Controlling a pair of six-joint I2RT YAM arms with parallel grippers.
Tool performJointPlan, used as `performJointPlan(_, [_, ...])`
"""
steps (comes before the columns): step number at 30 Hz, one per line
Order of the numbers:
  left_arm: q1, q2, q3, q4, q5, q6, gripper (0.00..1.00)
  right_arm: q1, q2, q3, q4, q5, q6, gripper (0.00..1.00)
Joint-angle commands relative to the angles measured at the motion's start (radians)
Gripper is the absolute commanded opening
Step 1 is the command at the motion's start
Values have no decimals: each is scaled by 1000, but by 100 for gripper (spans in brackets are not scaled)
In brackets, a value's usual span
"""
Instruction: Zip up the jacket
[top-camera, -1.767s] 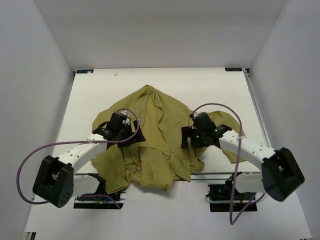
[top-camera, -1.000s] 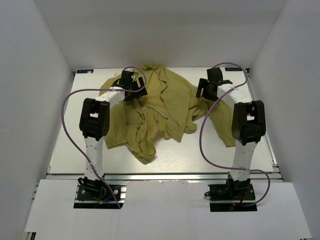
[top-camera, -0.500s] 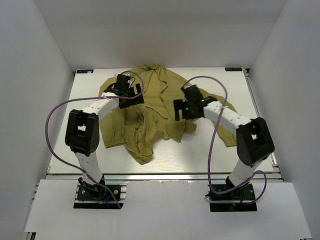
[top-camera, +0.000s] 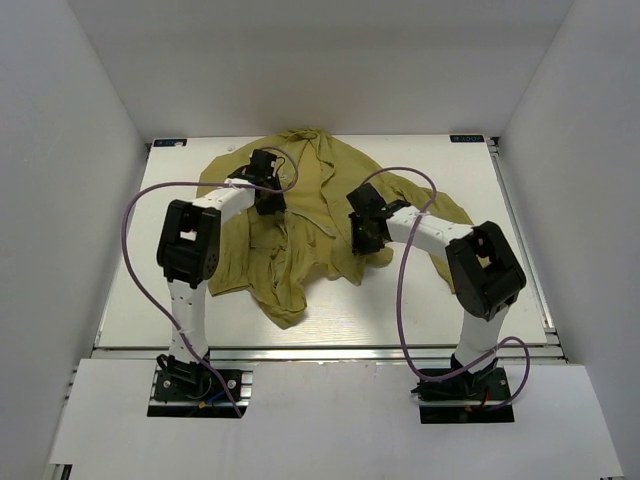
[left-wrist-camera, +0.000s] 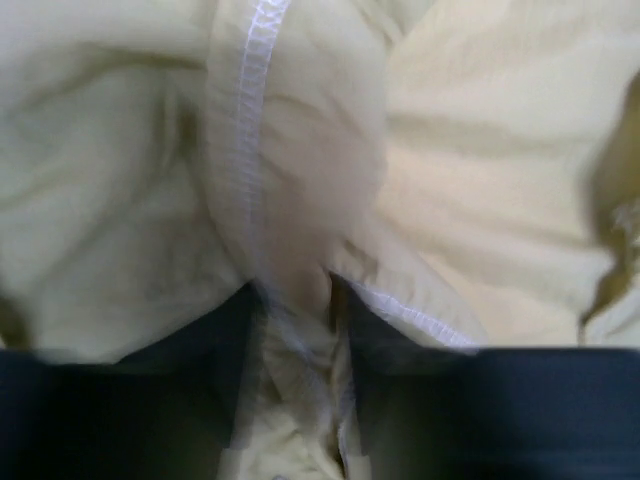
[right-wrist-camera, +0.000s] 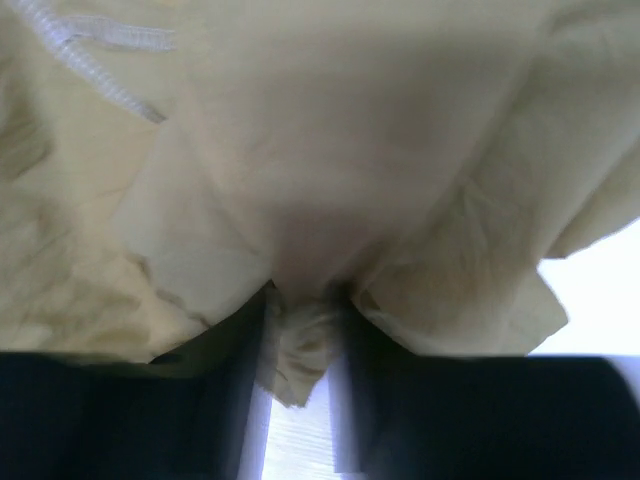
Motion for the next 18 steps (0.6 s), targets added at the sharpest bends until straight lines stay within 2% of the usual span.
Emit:
performJointPlan(1, [1, 17, 56, -5, -44, -3, 38, 7, 12, 35, -12, 72, 30, 24])
performJointPlan(2, [1, 23, 71, -37, -56, -2, 26, 5, 8, 32, -14, 78, 18, 9])
performJointPlan(3, [1, 26, 103, -58, -87, -2, 2, 5, -8, 30, -21, 94, 18, 0])
performJointPlan(6, [1, 0, 142, -137, -156, 4, 0, 5, -63, 24, -46, 158, 2, 0])
performJointPlan(12, [1, -271, 70, -179, -245, 20, 0, 1, -219, 7, -77, 172, -77, 0])
performJointPlan(18, [1, -586, -59, -202, -166, 35, 0, -22, -392, -36, -147, 147, -137, 0])
